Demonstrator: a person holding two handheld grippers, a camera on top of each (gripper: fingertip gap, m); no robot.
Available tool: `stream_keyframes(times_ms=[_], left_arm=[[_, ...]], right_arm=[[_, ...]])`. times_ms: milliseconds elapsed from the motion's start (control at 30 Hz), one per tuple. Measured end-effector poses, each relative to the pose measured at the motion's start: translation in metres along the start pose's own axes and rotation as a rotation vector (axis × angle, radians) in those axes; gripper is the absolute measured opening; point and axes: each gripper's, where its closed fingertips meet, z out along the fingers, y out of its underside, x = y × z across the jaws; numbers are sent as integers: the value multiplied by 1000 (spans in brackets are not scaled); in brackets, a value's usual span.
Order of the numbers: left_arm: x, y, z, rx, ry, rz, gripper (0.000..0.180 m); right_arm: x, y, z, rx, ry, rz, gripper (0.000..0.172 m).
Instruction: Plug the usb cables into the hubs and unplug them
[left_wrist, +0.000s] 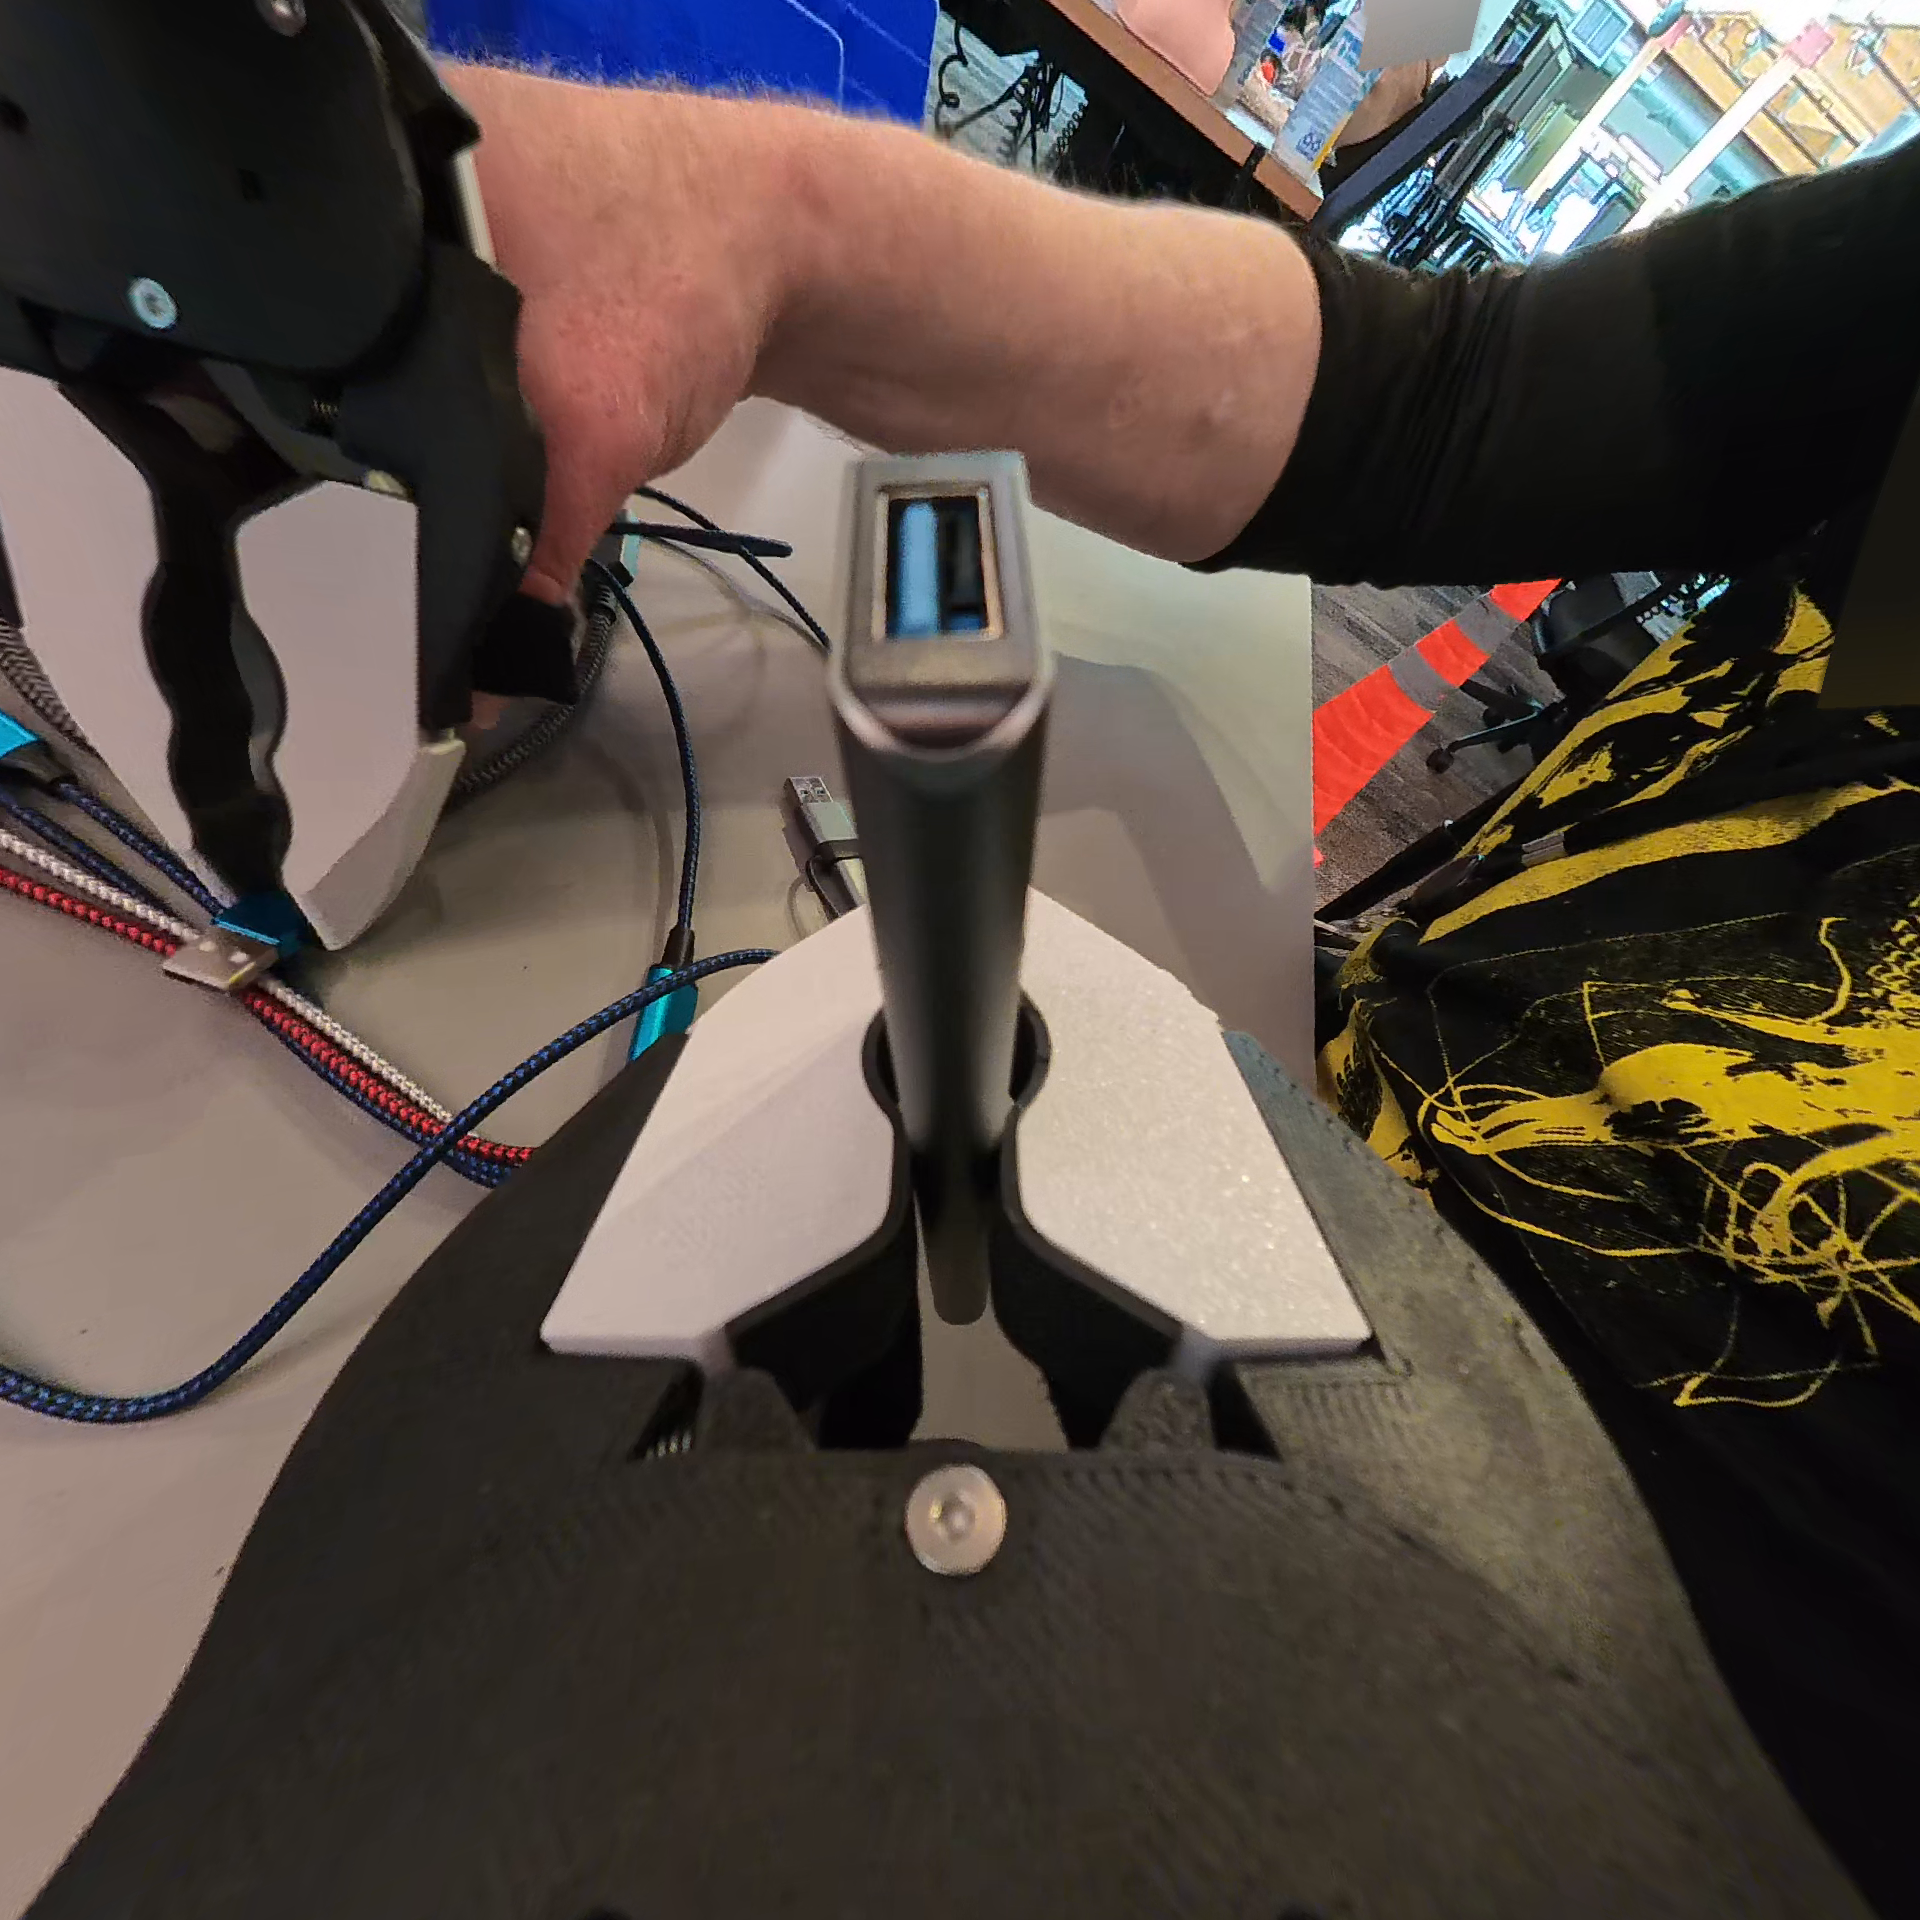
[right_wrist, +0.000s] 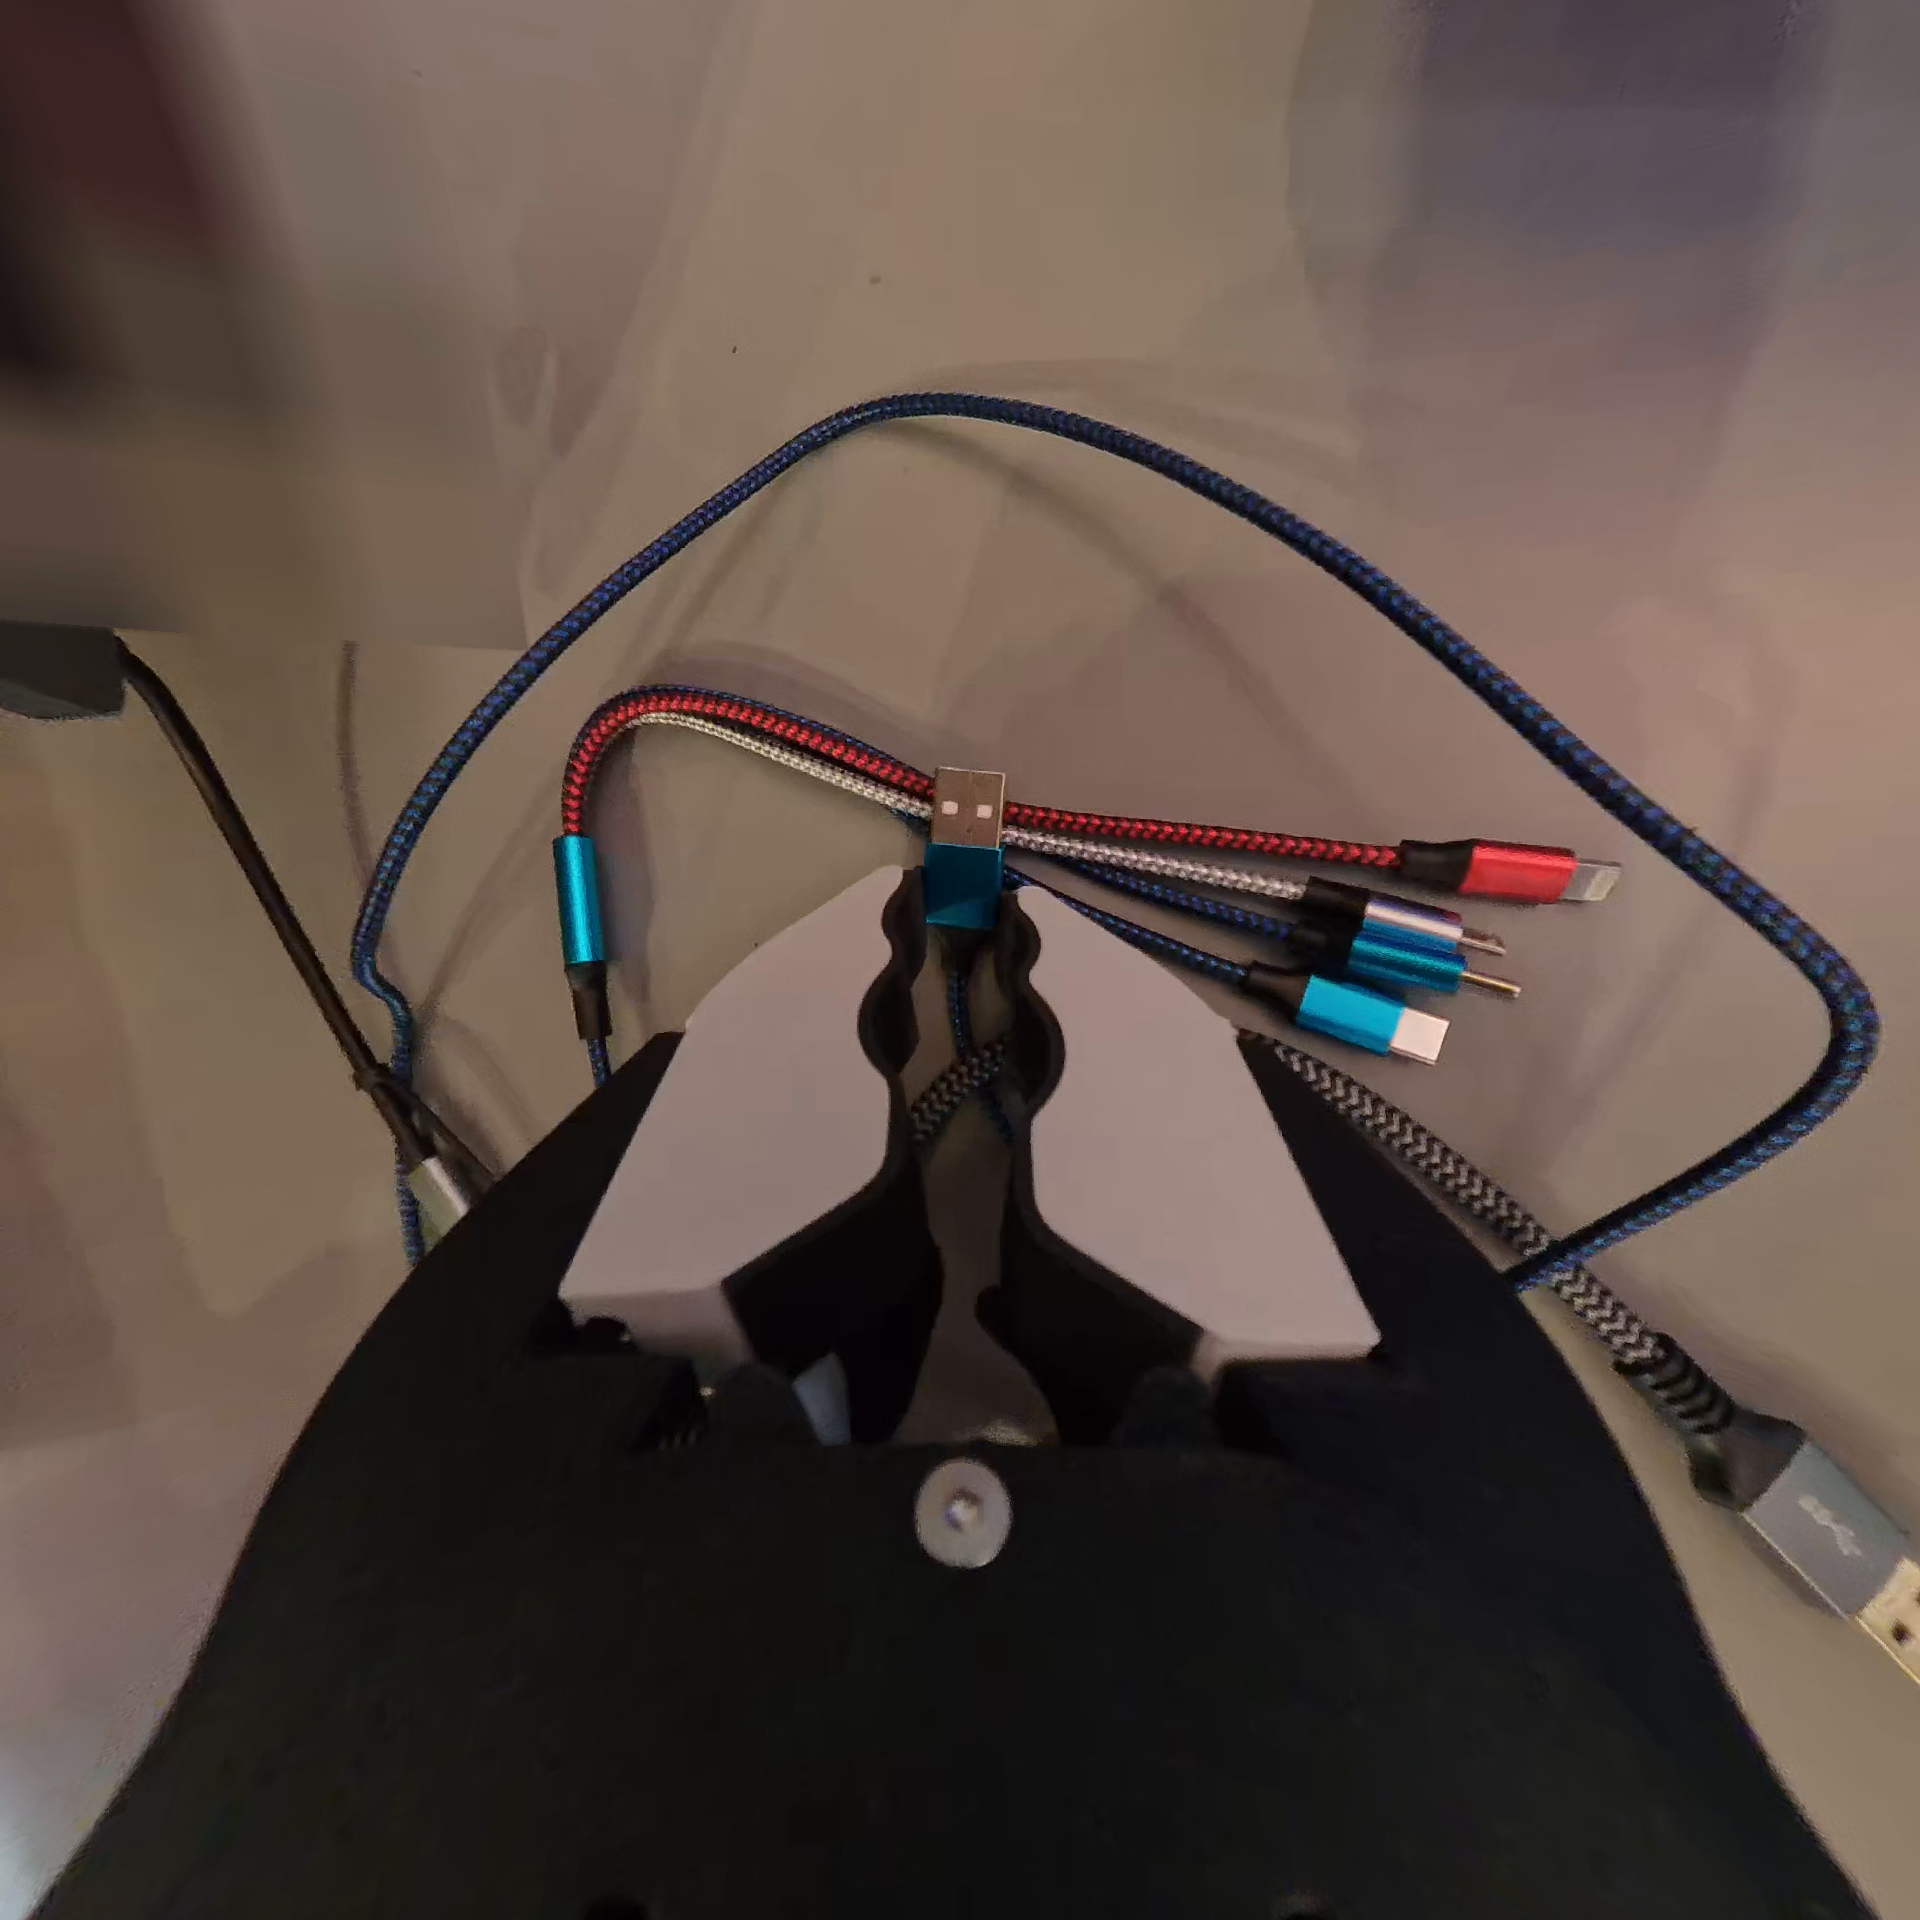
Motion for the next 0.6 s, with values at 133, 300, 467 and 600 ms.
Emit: stream_keyframes(times_ms=[133,300,467,600], left_arm=[[-1,0,-1,2,-5,0,11],[-6,-2,-4,23,-13,-33,11],[-11,-5,-3,58,7,-111,11],[-14,-8,4,79,46,-206,10]], right_arm=[[-5,1,2,14,55,-78,13],[-11,1,-7,69,190,-180,13],[-34,-8,-47,134,376,-297,13],[-61,-20,-73,123,536,-455,12]])
